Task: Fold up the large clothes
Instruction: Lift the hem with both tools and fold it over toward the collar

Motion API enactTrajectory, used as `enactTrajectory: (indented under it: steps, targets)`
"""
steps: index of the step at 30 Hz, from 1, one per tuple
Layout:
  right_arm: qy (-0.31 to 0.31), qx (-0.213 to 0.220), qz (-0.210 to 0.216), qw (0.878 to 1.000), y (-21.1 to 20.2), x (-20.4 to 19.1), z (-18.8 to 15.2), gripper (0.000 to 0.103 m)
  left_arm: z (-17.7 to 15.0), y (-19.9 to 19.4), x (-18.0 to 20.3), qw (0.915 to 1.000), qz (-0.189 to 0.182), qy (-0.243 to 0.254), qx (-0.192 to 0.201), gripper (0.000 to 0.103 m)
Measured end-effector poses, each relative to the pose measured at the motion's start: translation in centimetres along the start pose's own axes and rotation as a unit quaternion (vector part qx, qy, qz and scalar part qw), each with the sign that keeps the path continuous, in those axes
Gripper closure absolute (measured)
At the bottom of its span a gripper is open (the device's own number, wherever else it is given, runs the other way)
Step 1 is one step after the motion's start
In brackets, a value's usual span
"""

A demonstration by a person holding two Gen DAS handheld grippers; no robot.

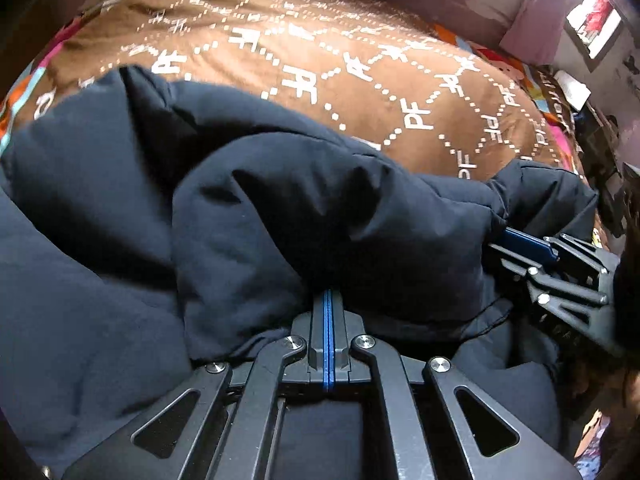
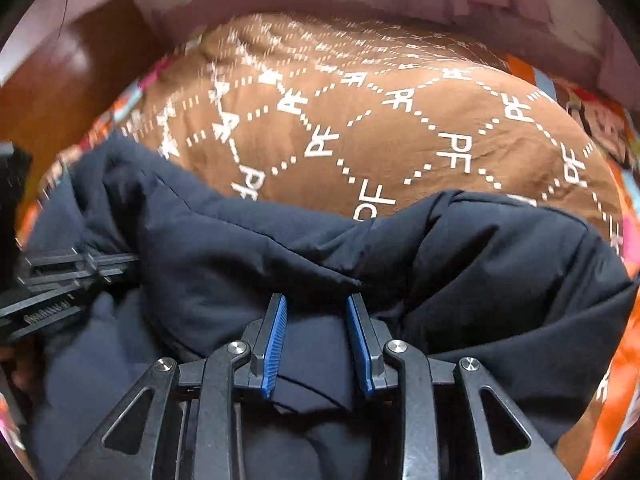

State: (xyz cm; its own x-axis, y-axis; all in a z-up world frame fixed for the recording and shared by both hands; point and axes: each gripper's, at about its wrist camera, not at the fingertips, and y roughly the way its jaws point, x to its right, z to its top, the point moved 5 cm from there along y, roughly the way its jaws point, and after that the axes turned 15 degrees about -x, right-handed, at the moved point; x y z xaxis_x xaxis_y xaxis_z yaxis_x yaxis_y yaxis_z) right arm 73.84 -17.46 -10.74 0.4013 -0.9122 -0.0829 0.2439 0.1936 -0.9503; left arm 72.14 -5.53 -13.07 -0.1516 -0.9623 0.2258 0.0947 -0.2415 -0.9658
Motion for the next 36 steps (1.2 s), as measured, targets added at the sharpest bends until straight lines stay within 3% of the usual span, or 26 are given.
enactTrajectory:
  steps: [5, 8, 11, 14, 16, 19, 21, 23, 27, 30, 34, 36]
  targets:
    - [-0.019, 0.018, -0.068, 0.997, 1.3, -1.1, -0.2, 0.074, -0.6, -0.4, 0.3, 0.9995, 0.002, 0.005, 0.03, 0.103]
    - [-0.005, 0.045, -0.046, 0.998, 0.2, -0.6, -0.8, 0.074, -1.4, -2.3, 0.1, 0.9968, -0.036, 0.009, 0.071, 0.103]
    - [0.004, 0.103, -0.006, 0.995, -2.7, -0.1, -1.9, 0.074, -2.1, -5.8, 0.0, 0.9854, -0.069, 0.02, 0.154, 0.103]
    - [-0.019, 0.143, -0.003, 0.99, -4.7, -0.8, -2.4, 0.074, -2.4, -7.9, -0.2, 0.9764, -0.058, 0.014, 0.208, 0.102]
    - [-0.039, 0.136, -0.007, 0.99, -4.4, -2.0, -2.2, 0.074, -1.8, -7.1, -0.5, 0.9819, -0.039, -0.002, 0.185, 0.102]
    - [-0.048, 0.098, -0.022, 0.994, -2.3, -3.0, -1.5, 0.076, -1.2, -3.6, -1.0, 0.9947, 0.006, -0.013, 0.102, 0.102]
    - [-0.047, 0.06, -0.021, 0.997, -0.4, -3.1, -1.4, 0.075, -1.2, -2.6, -1.0, 0.9958, 0.015, -0.013, 0.09, 0.102]
    - [-0.051, 0.034, -0.024, 0.998, 0.7, -3.1, -1.5, 0.075, -1.2, -2.0, -1.2, 0.9958, 0.026, -0.009, 0.088, 0.102]
    - [-0.049, 0.022, -0.04, 0.998, 1.5, -3.3, -1.6, 0.075, -1.4, -1.3, -1.0, 0.9955, 0.039, -0.003, 0.087, 0.102]
    - [-0.042, 0.028, -0.029, 0.998, 1.8, -3.0, -1.5, 0.075, -1.7, -1.7, -1.4, 0.9945, 0.019, -0.007, 0.103, 0.102]
    - [-0.022, 0.059, 0.011, 0.998, 0.7, -1.8, -2.4, 0.075, -2.4, -3.5, -2.0, 0.9888, -0.042, -0.036, 0.138, 0.102]
    - [-0.005, 0.069, 0.025, 0.997, -0.1, -1.6, -2.5, 0.075, -2.9, -4.6, -1.9, 0.9852, -0.049, -0.042, 0.159, 0.098]
